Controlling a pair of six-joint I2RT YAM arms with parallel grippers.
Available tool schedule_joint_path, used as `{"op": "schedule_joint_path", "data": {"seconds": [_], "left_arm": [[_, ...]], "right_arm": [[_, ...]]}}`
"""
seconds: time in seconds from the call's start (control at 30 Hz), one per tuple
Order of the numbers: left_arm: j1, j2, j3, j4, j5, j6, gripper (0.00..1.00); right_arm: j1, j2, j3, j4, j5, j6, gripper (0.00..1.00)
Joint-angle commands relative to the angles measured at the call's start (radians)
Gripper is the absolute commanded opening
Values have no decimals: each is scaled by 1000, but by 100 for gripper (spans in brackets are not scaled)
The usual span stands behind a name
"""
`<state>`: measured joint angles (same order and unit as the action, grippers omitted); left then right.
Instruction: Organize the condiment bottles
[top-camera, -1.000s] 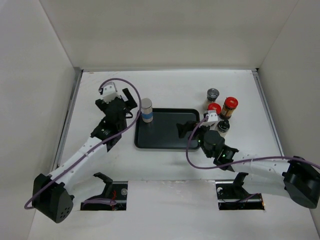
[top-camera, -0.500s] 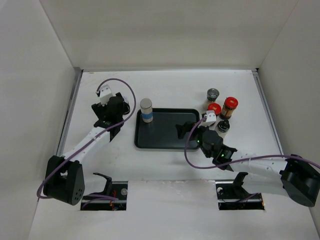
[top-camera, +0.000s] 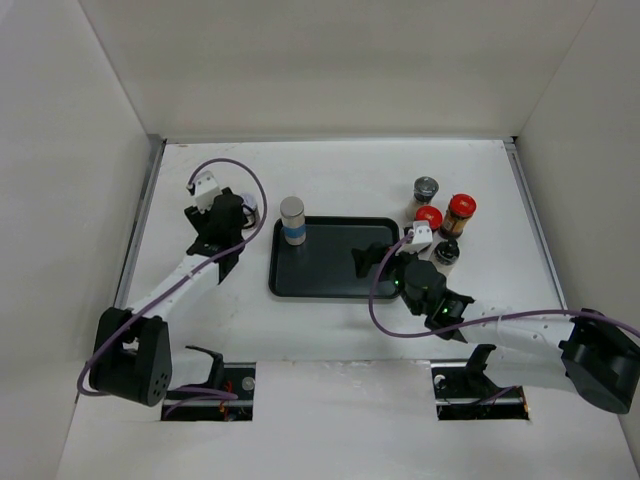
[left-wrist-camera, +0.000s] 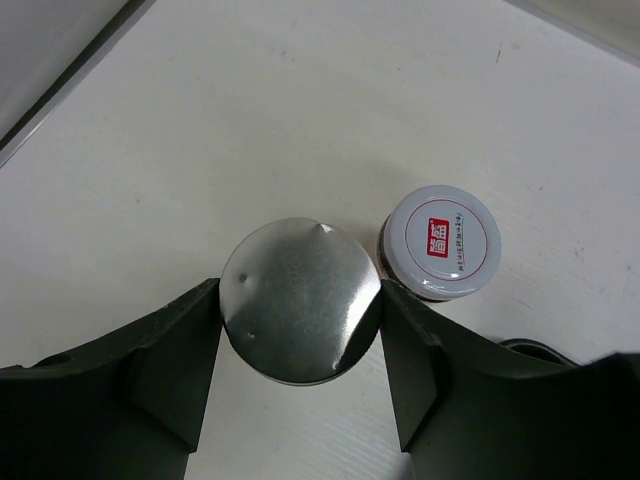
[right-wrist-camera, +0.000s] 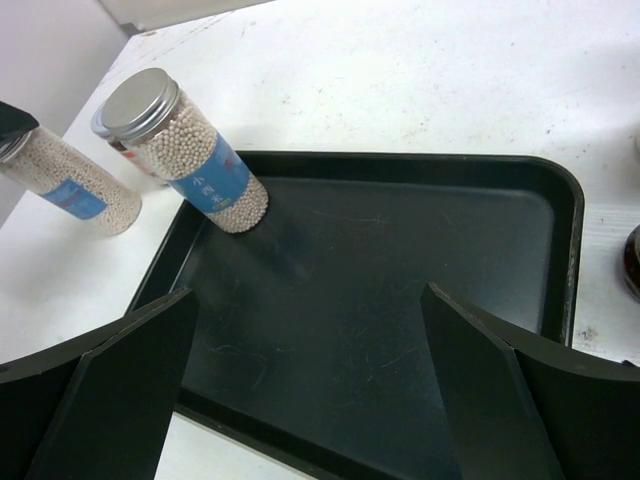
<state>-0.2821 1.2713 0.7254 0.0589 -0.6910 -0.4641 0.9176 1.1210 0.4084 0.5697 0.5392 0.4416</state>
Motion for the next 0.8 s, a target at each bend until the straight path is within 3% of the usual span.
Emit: {"op": "schedule_joint_path", "data": {"seconds": [0.0,0.17,0.3,0.43,0.57,0.7,0.77], "left_arm": [[-5,-71,-38,39,5,-7,40],[-108,-288,-72,-60,-50,-5,36],[-246,-429,-40,-217,-116,-8,36],[-409,-489,-29,-271,-157,-28,36],[-563,-402,5,-228,-154,-65,36],[-650,-249,45,-49,-139,-45,36],[-656,-152,92,33,-89,-24,36]], "right_arm": [[-1,-20,-8,56,-8,5,100],[-4,-30,-11,56,-9,8,100],[-15,-23,-16,58,-12,16,100],[-13,-35,-16,59,-4,11,100],[-38,-47,-31,61,7,23,100],[-70,-115,-75,73,53,62,100],[-99,-138,-88,62,51,80,89]]}}
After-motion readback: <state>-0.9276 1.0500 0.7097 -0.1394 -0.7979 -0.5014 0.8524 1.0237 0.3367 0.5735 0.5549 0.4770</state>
